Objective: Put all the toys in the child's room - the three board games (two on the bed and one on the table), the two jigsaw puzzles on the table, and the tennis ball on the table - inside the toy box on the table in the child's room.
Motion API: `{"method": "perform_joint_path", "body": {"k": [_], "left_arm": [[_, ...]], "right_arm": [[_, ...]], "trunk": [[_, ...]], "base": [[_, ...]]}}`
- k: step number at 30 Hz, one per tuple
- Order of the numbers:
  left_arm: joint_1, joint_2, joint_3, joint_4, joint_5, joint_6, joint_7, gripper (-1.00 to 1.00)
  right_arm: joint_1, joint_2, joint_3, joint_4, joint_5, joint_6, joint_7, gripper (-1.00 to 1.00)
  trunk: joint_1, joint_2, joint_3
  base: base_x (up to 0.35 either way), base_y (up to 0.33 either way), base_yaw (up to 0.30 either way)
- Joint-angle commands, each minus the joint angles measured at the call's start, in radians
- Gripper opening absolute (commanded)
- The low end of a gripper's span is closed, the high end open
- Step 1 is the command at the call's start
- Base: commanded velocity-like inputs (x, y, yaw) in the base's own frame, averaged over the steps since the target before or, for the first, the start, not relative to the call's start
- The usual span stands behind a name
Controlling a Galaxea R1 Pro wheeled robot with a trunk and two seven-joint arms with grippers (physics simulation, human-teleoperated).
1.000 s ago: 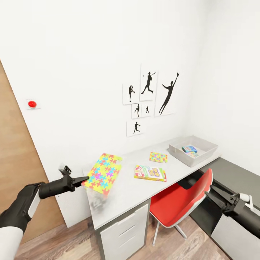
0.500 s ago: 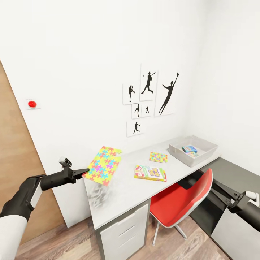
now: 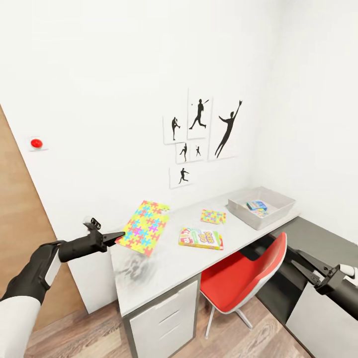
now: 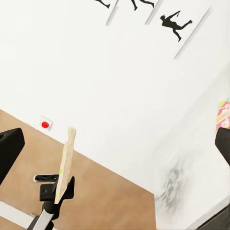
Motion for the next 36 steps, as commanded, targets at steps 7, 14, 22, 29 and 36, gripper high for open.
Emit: {"method": "perform_joint_path", "body": {"k": [7,14,22,29,36], "left_arm": [[0.0,-0.002,0.0,-0.001,0.0,0.008,-0.004,-1.0],[0.001,-0.004,0.001,-0.001,0.0,0.007,-0.004,-1.0],[0.001,-0.018,0.003,-0.001,-0.004,0.007,-0.004,-1.0],[0.001,-0.019,0.002,-0.001,-0.003,0.007,-0.004,-1.0],[0.001,-0.02,0.003,-0.001,-0.003,0.006,-0.004,-1.0]], "right_arm": [[0.001,0.0,-0.003,0.001,0.004,0.004,0.006,1.0],[-0.002,0.0,-0.003,0.0,0.004,0.004,0.006,1.0],[-0.003,0.001,0.0,0.0,0.006,0.004,0.006,1.0],[-0.01,-0.001,0.004,0.0,0.008,0.003,-0.004,1.0],[-0.013,-0.014,0.012,0.0,0.007,0.004,-0.105,1.0]], "trunk": [[0.0,-0.001,-0.001],[0.0,-0.001,-0.001],[0.0,-0.001,-0.001],[0.0,-0.001,-0.001],[0.0,-0.001,-0.001]], "base": [[0.018,-0.294,0.0],[0.14,-0.265,0.0],[0.212,-0.225,-0.013],[0.173,-0.24,-0.003],[0.031,-0.259,0.0]]}}
